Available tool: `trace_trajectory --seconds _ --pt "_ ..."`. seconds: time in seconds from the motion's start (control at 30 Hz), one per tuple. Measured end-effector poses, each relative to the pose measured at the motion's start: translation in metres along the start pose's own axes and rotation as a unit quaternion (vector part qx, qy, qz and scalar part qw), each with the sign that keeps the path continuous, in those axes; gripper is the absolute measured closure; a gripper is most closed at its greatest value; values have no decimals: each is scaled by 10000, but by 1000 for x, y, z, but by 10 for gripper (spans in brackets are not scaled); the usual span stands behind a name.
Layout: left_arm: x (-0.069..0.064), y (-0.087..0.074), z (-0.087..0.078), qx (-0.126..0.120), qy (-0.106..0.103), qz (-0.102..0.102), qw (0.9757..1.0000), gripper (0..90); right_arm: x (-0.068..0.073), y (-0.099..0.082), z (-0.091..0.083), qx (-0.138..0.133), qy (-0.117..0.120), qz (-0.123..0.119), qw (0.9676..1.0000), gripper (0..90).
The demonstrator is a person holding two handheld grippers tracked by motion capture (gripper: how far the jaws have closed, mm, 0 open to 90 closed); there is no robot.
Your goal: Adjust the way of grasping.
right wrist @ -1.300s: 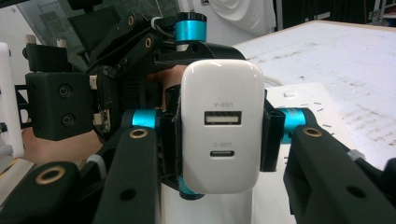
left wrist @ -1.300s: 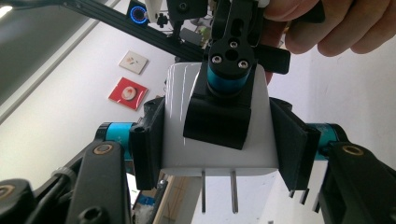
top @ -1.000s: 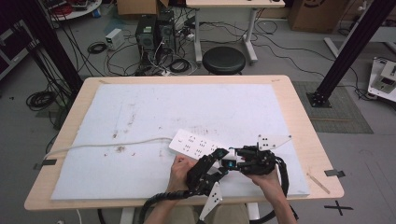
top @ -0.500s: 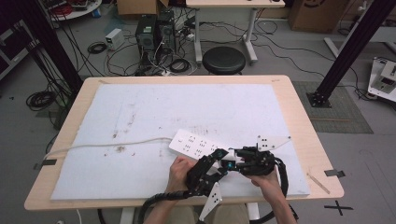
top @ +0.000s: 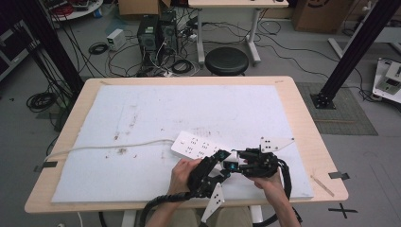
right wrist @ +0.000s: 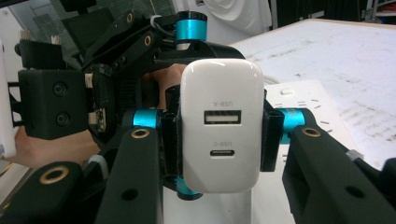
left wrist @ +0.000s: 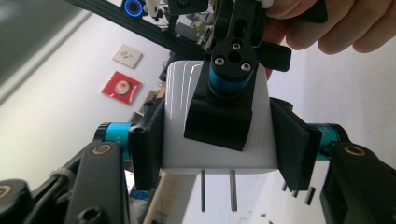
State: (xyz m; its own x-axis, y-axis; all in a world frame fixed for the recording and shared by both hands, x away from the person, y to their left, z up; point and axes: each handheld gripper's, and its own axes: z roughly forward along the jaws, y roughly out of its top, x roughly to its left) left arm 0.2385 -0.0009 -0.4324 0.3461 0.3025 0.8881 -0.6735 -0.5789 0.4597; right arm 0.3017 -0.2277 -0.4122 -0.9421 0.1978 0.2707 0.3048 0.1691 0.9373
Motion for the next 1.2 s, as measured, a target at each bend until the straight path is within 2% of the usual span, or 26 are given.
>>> trace_trajectory --seconds 0.13,0.17,0.23,0.27,0.3,0.37,0.43,0.47,0.6,0.67,0.73,0.8,0.87,0.9,0.93,1.0,1.03,1.07,1.1,1.13,1.17,1.2 --pt "0 -3 2 78 -73 -131 9999 350 -1 0 0 -66 25 -36 10000 632" --pt "0 -3 2 78 -73 -131 9999 350 0 0 -1 -42 11 36 10000 632" --pt "1 -3 2 69 -153 -281 9995 319 -1 0 -2 -30 -17 23 10000 631" --pt "1 -3 2 69 -153 -281 9995 311 -1 0 -2 -30 -17 23 10000 631" --pt "2 -4 2 60 -201 -439 9988 291 -1 0 -2 2 -44 58 10000 631" --pt "3 -5 3 49 -201 -493 9986 264 -2 0 -3 4 -41 46 10000 631" --pt "5 -6 2 50 -215 -537 9983 263 -1 0 -3 -29 -58 68 10000 631" --pt "7 -8 1 31 -234 -716 9972 263 -1 0 -4 -49 -73 34 10000 631" --pt "12 -10 -5 -9 -136 -866 9962 259 -2 0 -6 -54 -125 64 9999 631" --pt "13 -10 -7 -14 -137 -918 9957 257 -3 0 -6 -110 -118 17 9999 631" --pt "16 -13 -11 -13 -150 -1024 9946 257 -4 1 -10 -153 -151 49 9998 631" --pt "17 -14 -13 -8 -166 -1047 9944 257 -3 1 -11 -165 -169 89 9997 631" --pt "21 -17 -18 0 -202 -1196 9926 257 -5 2 -14 -206 -216 60 9995 631" --pt "21 -17 -18 0 -202 -1196 9926 257 -5 2 -15 -209 -235 66 9995 631" --pt "23 -18 -20 -19 -208 -1268 9917 257 -5 2 -15 -209 -235 66 9995 631" --pt "27 -20 -25 -10 -263 -1515 9881 257 -5 3 -18 -215 -276 99 9993 631" --pt "27 -20 -25 -10 -263 -1515 9881 257 -5 3 -18 -215 -276 99 9993 631" --pt "32 -24 -29 8 -256 -1825 9829 257 -5 3 -19 -232 -295 138 9992 631" --pt "34 -26 -31 -3 -253 -2006 9793 257 -6 3 -21 -272 -308 96 9991 631" --pt "34 -26 -31 -3 -253 -2006 9793 257 -6 3 -21 -272 -308 96 9991 631" --pt "40 -32 -35 -16 -249 -2330 9722 257 -6 4 -23 -237 -350 94 9991 631" --pt "42 -35 -37 -1 -249 -2476 9685 257 -6 3 -23 -236 -386 92 9989 631"
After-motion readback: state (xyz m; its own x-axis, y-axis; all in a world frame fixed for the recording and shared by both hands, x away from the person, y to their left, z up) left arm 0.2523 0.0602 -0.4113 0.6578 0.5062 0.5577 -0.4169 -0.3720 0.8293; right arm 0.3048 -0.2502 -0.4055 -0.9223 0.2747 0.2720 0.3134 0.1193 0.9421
